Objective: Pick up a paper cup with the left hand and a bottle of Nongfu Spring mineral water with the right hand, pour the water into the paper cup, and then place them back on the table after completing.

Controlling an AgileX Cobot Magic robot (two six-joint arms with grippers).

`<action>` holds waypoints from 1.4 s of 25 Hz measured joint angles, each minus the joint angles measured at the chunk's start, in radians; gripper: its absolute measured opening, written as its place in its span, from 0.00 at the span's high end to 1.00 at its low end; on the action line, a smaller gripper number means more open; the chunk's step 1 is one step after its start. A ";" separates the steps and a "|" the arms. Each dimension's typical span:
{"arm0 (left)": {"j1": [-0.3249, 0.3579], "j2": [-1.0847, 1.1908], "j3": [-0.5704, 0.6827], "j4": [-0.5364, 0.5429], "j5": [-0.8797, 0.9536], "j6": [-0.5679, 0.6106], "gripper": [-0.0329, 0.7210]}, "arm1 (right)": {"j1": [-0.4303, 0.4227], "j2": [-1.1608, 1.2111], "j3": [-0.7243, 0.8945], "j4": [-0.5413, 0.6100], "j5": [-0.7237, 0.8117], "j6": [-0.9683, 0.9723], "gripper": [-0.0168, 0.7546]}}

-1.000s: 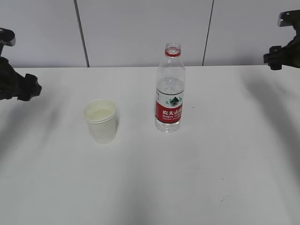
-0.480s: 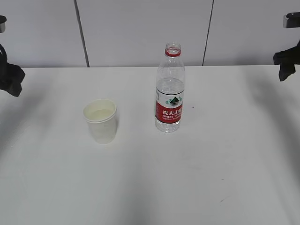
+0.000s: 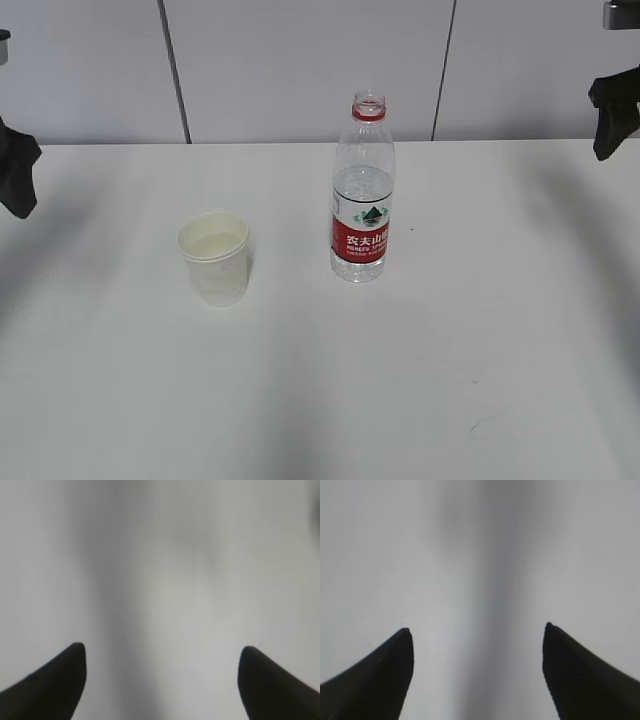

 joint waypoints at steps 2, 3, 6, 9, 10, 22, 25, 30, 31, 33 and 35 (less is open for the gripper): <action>0.000 -0.009 0.001 0.000 0.017 0.000 0.21 | 0.000 0.000 -0.002 0.004 0.002 -0.009 0.21; 0.000 -0.018 0.008 0.000 0.019 0.000 0.21 | 0.000 -0.003 -0.002 0.006 0.002 -0.011 0.21; 0.000 -0.085 0.063 -0.006 0.005 0.000 0.21 | 0.000 -0.030 0.012 0.027 0.002 -0.028 0.21; 0.000 -0.173 0.154 -0.008 -0.010 0.000 0.21 | 0.000 -0.086 0.043 0.040 0.004 -0.042 0.21; 0.000 -0.198 0.180 -0.008 -0.016 0.000 0.21 | 0.000 -0.110 0.058 0.040 0.004 -0.044 0.21; 0.000 -0.498 0.453 -0.096 -0.042 0.000 0.21 | 0.000 -0.499 0.556 0.076 -0.048 -0.081 0.21; 0.000 -0.571 0.532 -0.104 -0.045 0.000 0.21 | 0.000 -0.633 0.702 0.076 -0.107 -0.097 0.21; 0.000 -0.717 0.664 -0.121 -0.061 0.000 0.21 | 0.000 -0.852 0.912 0.076 -0.180 -0.109 0.21; 0.000 -0.746 0.692 -0.132 -0.066 0.000 0.21 | 0.000 -0.898 0.941 0.076 -0.188 -0.109 0.21; 0.000 -0.818 0.733 -0.149 -0.073 0.000 0.21 | 0.000 -0.980 1.006 0.076 -0.191 -0.109 0.21; 0.000 -0.885 0.767 -0.159 -0.079 0.000 0.21 | 0.000 -1.066 1.061 0.070 -0.191 -0.111 0.21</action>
